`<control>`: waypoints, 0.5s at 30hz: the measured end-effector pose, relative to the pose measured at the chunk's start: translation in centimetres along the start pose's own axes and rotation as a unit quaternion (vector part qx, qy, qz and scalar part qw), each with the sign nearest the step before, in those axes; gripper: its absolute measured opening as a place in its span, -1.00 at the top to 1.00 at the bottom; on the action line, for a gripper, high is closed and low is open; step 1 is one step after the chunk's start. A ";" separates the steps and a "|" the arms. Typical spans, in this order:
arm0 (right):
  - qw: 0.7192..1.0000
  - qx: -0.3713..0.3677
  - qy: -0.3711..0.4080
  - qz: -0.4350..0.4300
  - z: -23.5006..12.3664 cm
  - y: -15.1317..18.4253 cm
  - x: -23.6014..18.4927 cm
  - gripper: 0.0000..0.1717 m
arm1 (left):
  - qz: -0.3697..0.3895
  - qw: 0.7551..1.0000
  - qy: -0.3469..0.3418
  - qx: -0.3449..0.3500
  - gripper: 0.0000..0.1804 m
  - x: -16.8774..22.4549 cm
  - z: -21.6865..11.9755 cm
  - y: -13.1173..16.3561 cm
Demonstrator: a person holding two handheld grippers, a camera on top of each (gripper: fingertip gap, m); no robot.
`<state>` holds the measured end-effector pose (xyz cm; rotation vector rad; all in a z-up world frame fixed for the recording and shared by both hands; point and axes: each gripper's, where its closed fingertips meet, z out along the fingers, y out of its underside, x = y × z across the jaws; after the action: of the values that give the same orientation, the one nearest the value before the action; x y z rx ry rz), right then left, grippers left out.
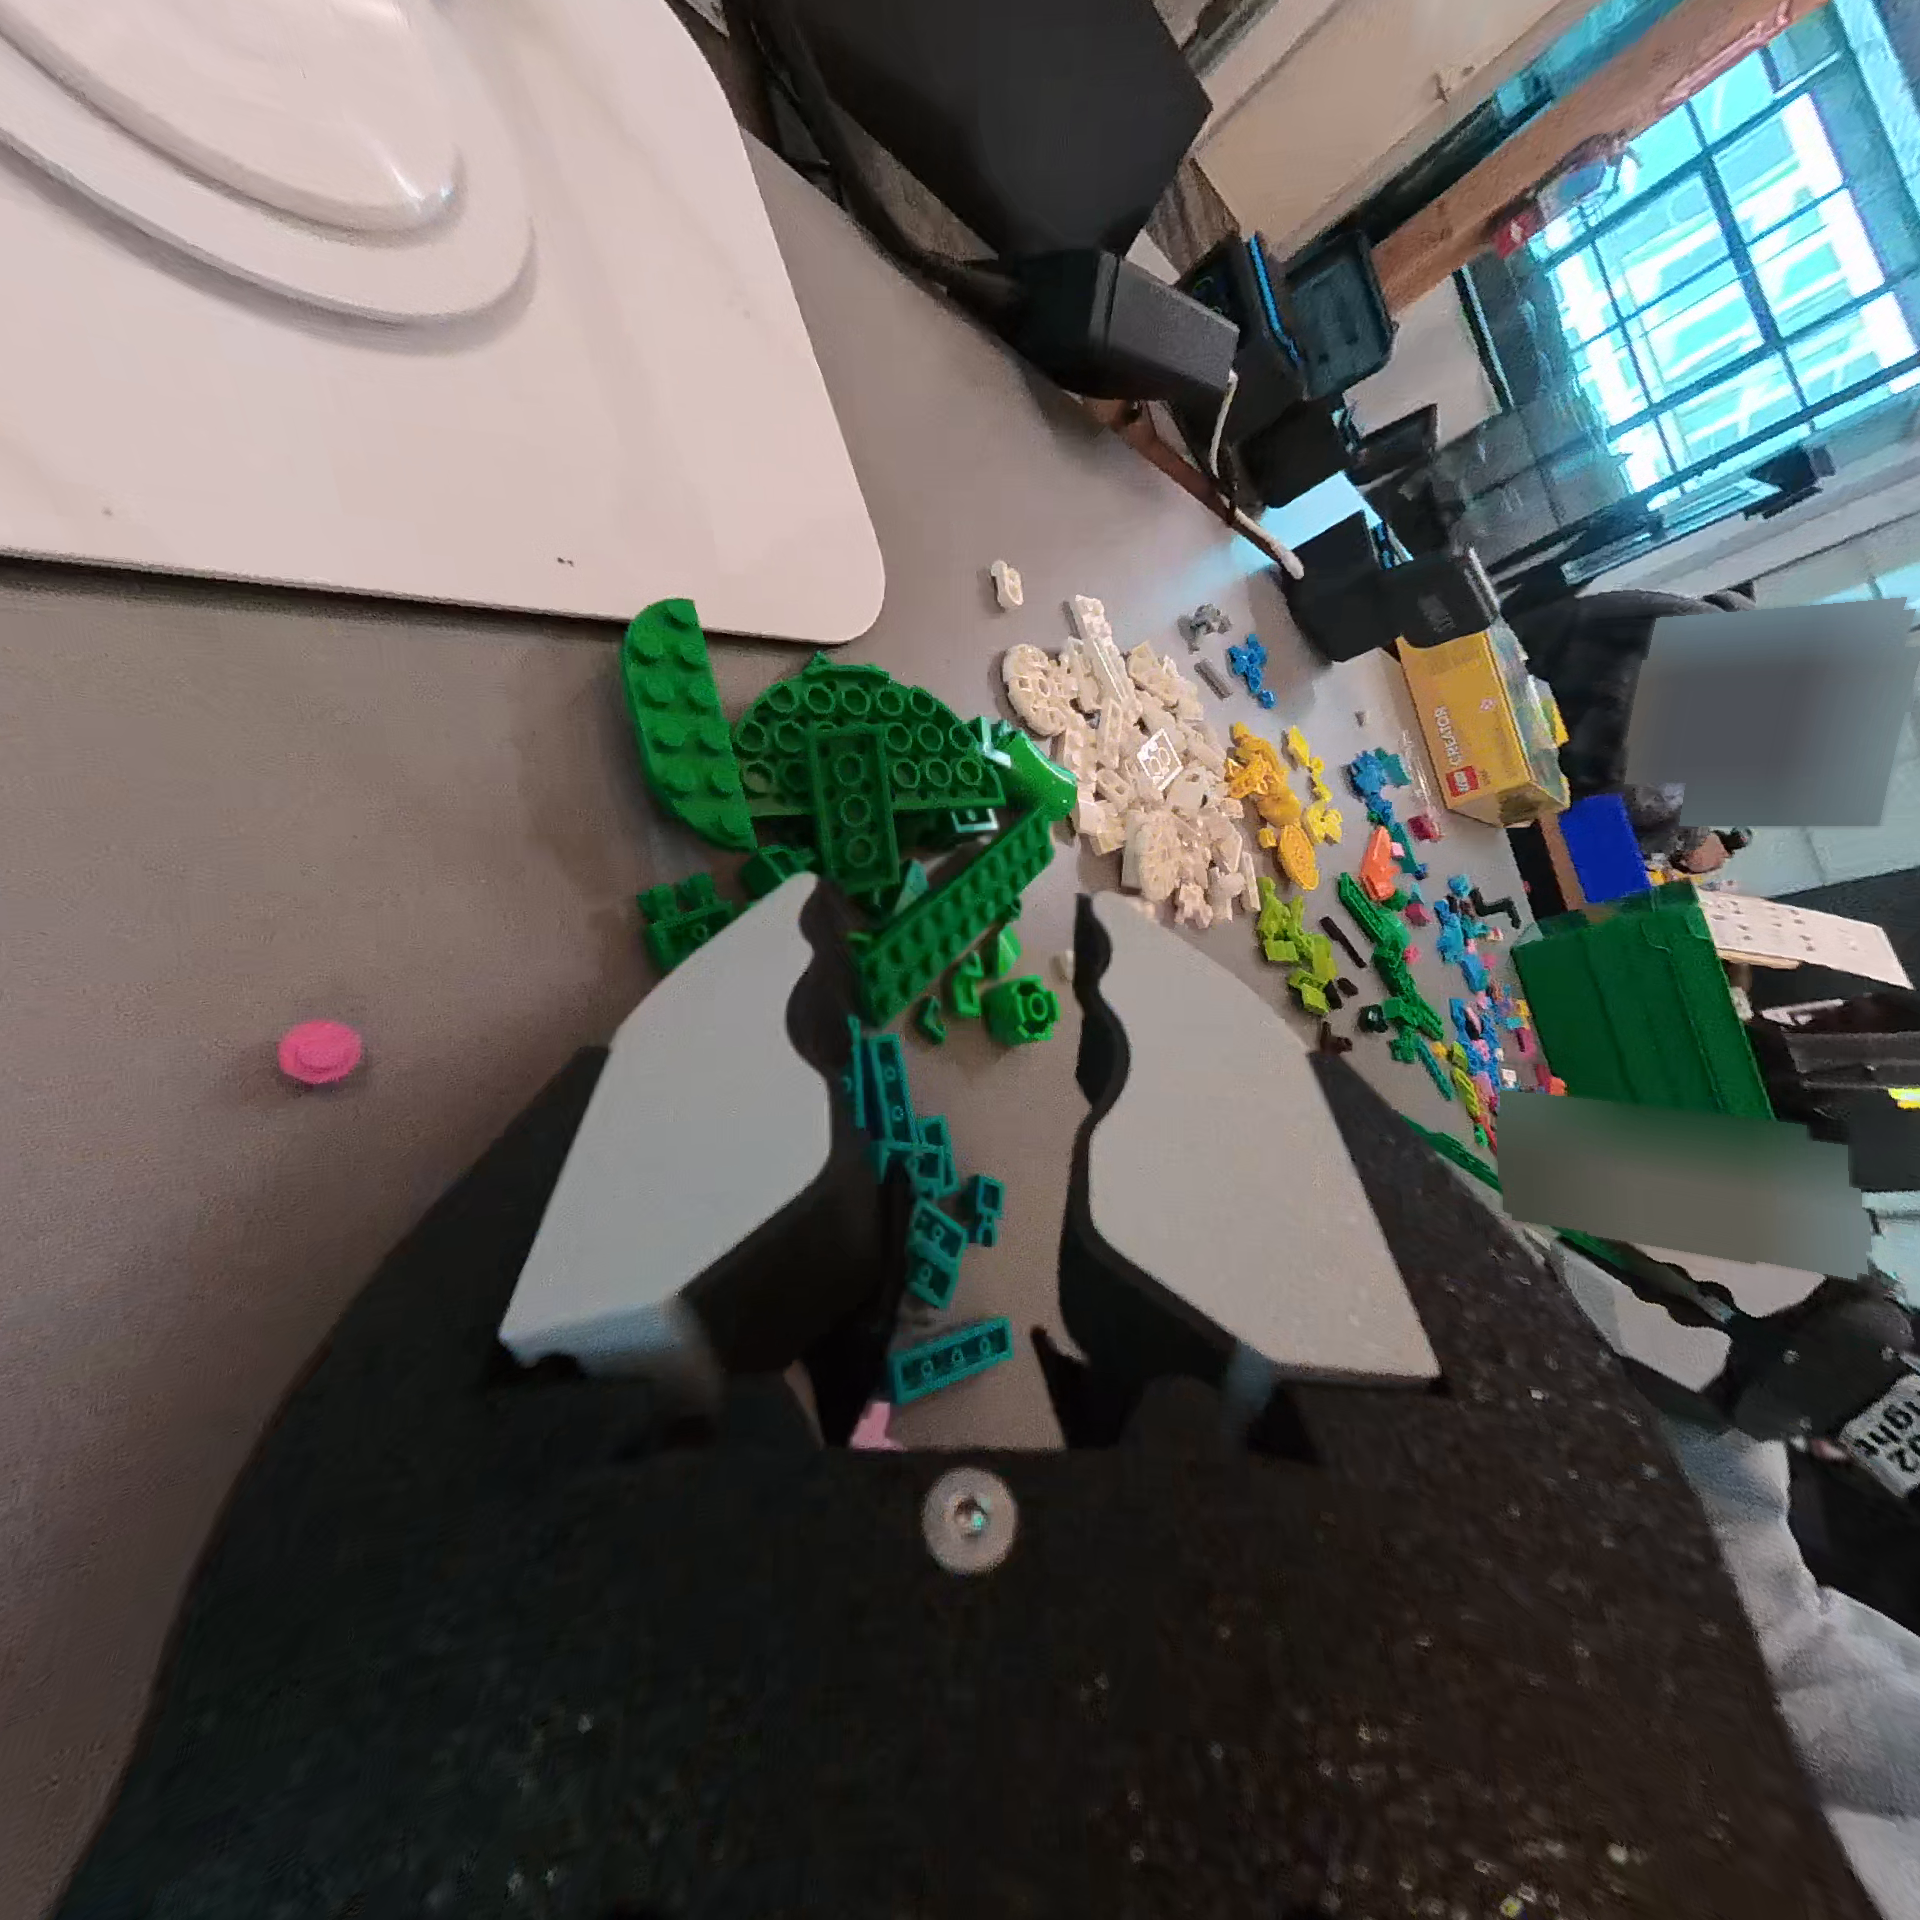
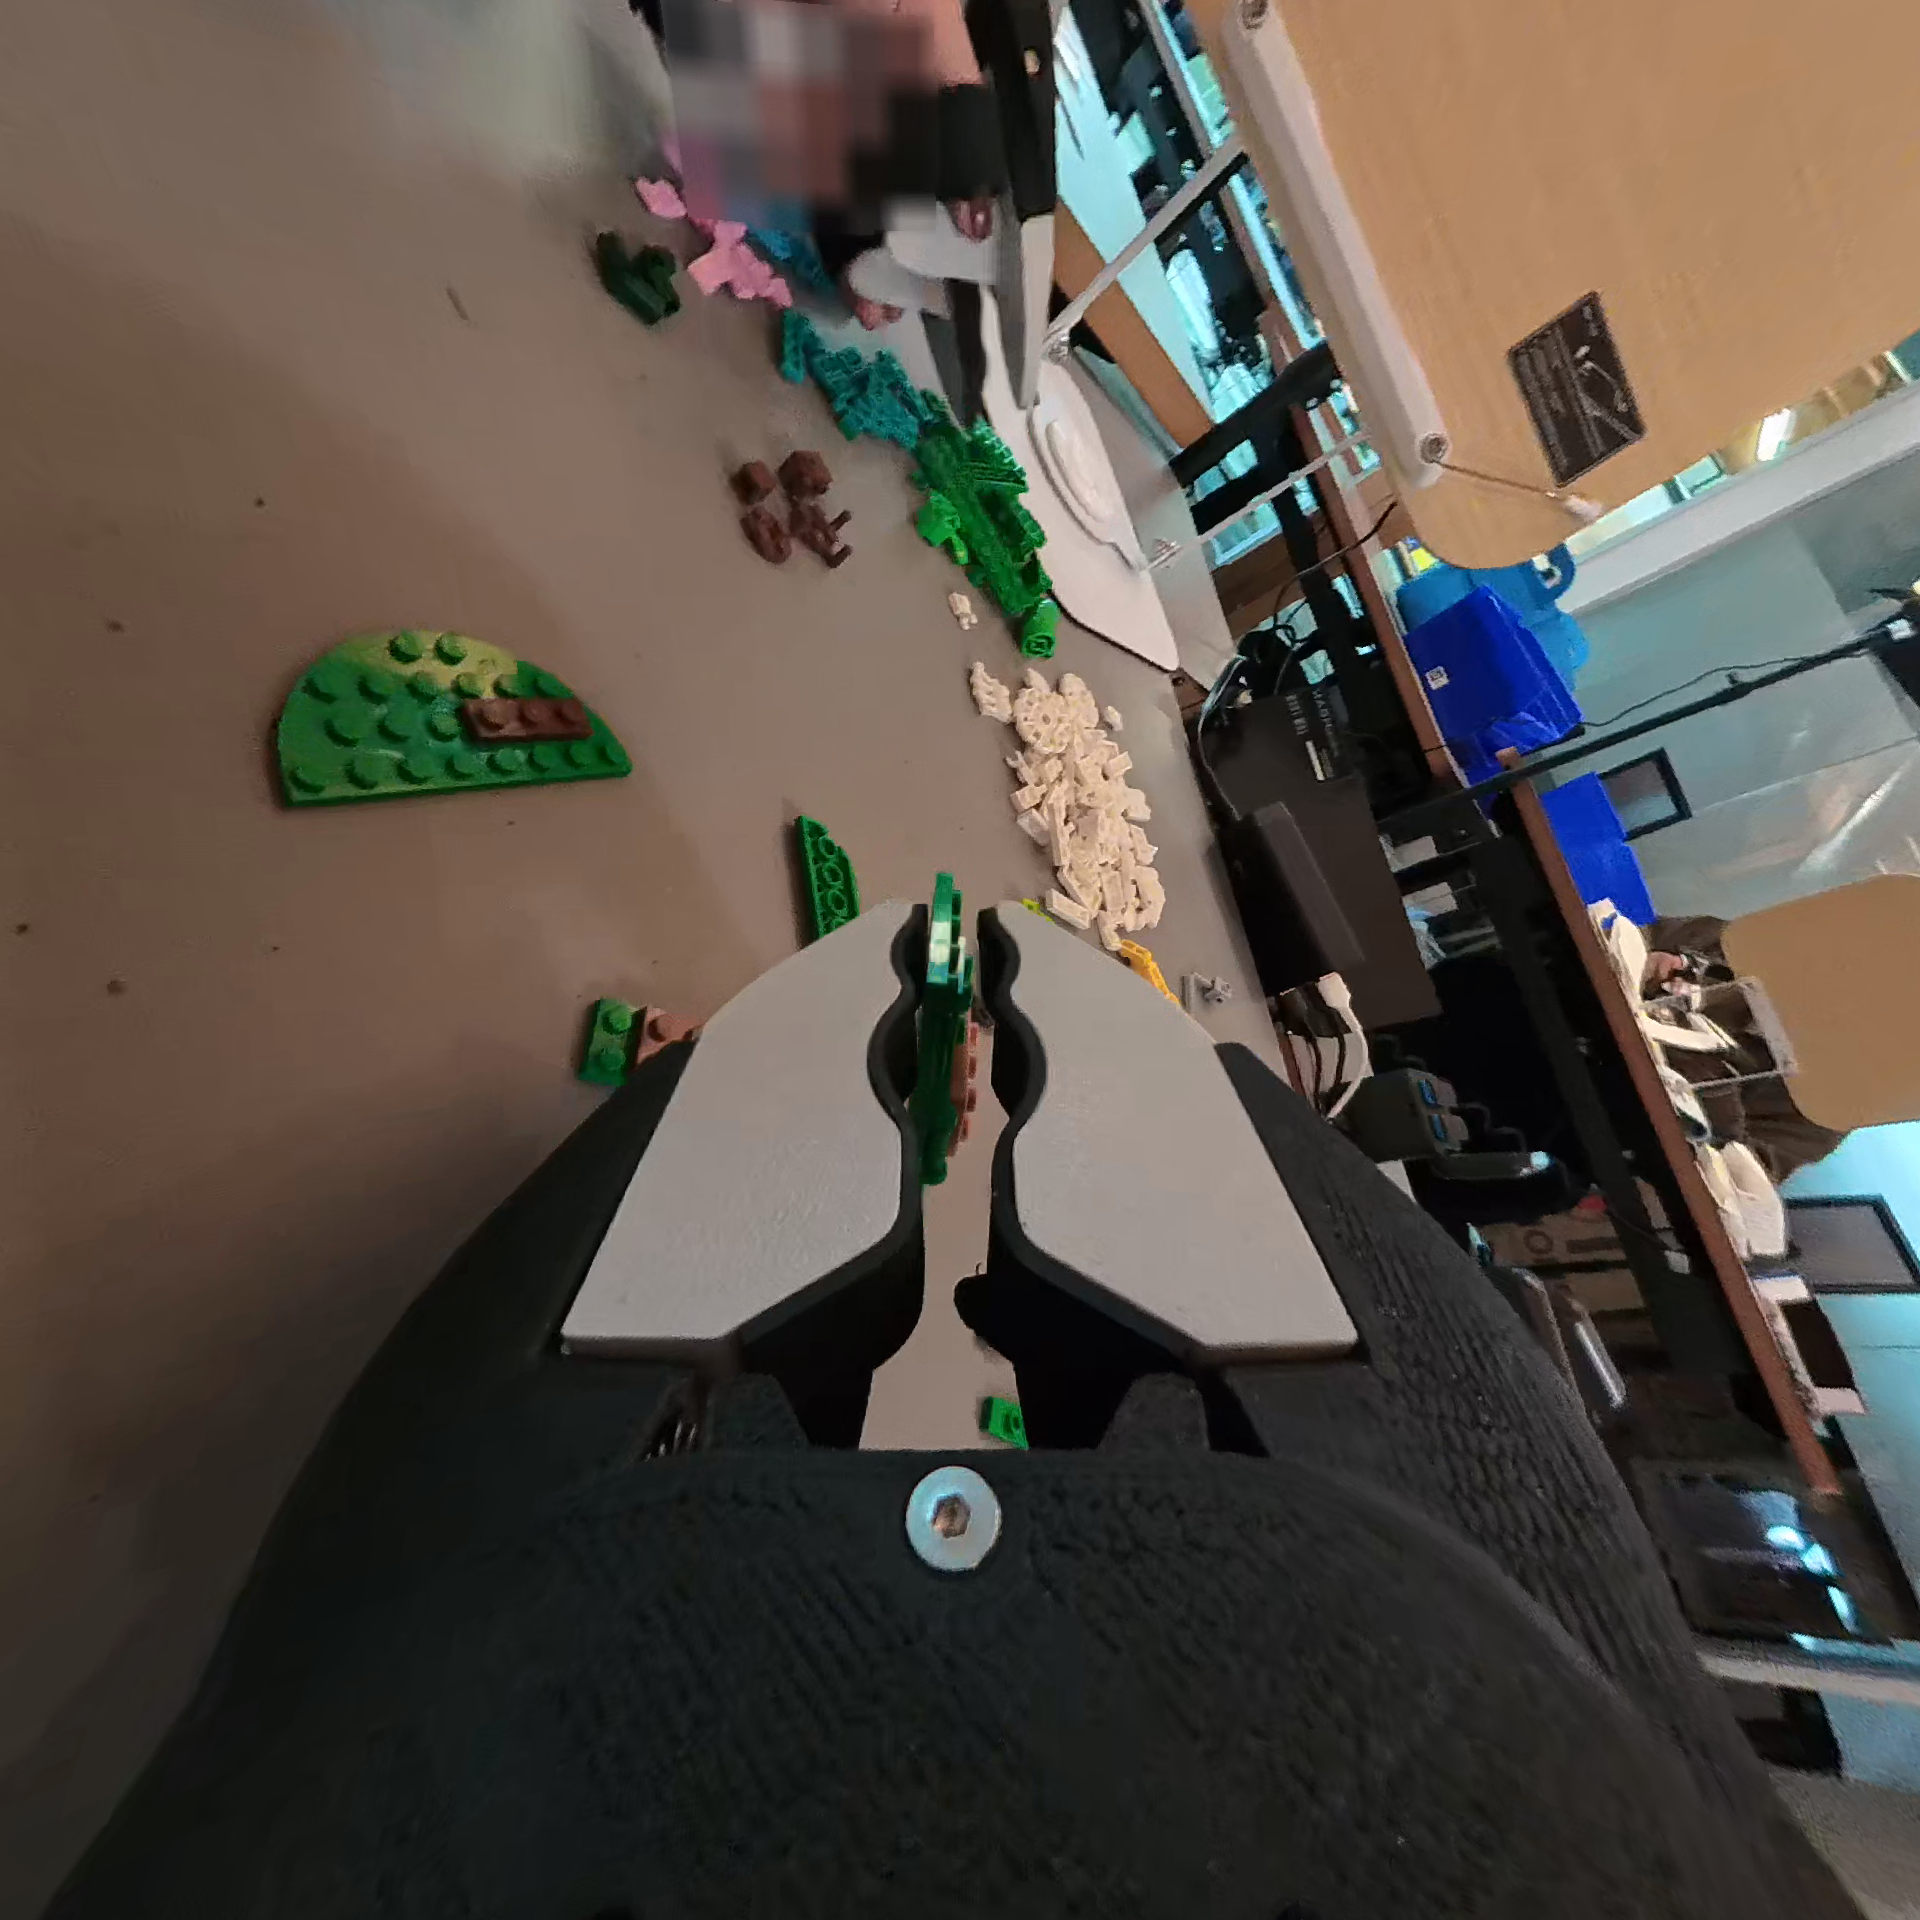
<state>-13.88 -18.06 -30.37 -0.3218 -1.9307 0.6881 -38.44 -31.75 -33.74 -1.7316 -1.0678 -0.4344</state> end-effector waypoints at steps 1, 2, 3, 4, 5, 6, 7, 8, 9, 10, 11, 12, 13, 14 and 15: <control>1.000 0.000 0.005 0.002 0.0 0.0 0.2 0.90 | 0.002 1.000 -0.009 0.013 0.48 0.0 -0.2 -0.3; 1.000 0.000 0.003 0.004 -0.1 0.1 0.2 0.90 | 0.007 0.999 -0.019 0.030 0.42 0.0 -0.5 -0.7; 1.000 0.002 -0.002 0.010 -0.2 0.1 0.1 0.90 | 0.018 0.998 -0.030 0.049 0.38 0.3 -0.9 -1.0; 1.000 0.003 -0.011 0.020 -0.3 0.2 0.1 0.88 | 0.035 0.996 -0.039 0.066 0.35 0.9 -1.4 -1.3; 0.999 0.004 -0.021 0.033 -0.4 0.3 0.0 0.87 | 0.057 0.994 -0.044 0.083 0.34 1.8 -1.9 -1.4; 0.998 0.005 -0.027 0.049 -0.6 0.4 0.2 0.87 | 0.083 0.991 -0.043 0.097 0.34 3.2 -2.3 -1.4; 0.997 0.006 -0.032 0.066 -0.9 0.7 0.4 0.87 | 0.112 0.987 -0.035 0.108 0.34 4.8 -2.5 -1.1; 0.996 0.005 -0.040 0.083 -1.2 0.9 0.6 0.88 | 0.142 0.983 -0.024 0.111 0.34 6.5 -2.5 -0.5; 0.994 0.005 -0.046 0.098 -1.5 1.2 0.7 0.88 | 0.171 0.980 -0.008 0.106 0.35 8.3 -2.3 0.5; 0.992 0.004 -0.053 0.111 -1.7 1.4 0.8 0.88 | 0.198 0.975 0.008 0.096 0.35 10.0 -2.0 1.6; 0.990 0.002 -0.064 0.123 -2.0 1.7 0.8 0.88 | 0.222 0.971 0.022 0.083 0.36 11.6 -1.6 2.9; 0.988 -0.001 -0.073 0.136 -2.3 1.9 0.7 0.88 | 0.243 0.966 0.042 0.071 0.37 13.2 -1.2 4.3; 0.987 0.003 -0.071 0.144 -2.5 2.0 0.9 0.89 | 0.262 0.961 0.072 0.058 0.38 15.1 -0.7 6.0; 0.987 0.013 -0.060 0.147 -2.6 1.9 1.4 0.93 | 0.279 0.954 0.104 0.037 0.38 17.0 -0.1 8.0; 0.987 0.028 -0.054 0.148 -2.8 1.5 1.6 0.95 | 0.298 0.946 0.127 0.009 0.38 18.4 0.6 10.0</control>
<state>-12.21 -15.11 -29.18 -0.5524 -1.9826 0.9687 -20.36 -23.86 -26.68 -1.8203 -0.3313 -0.2476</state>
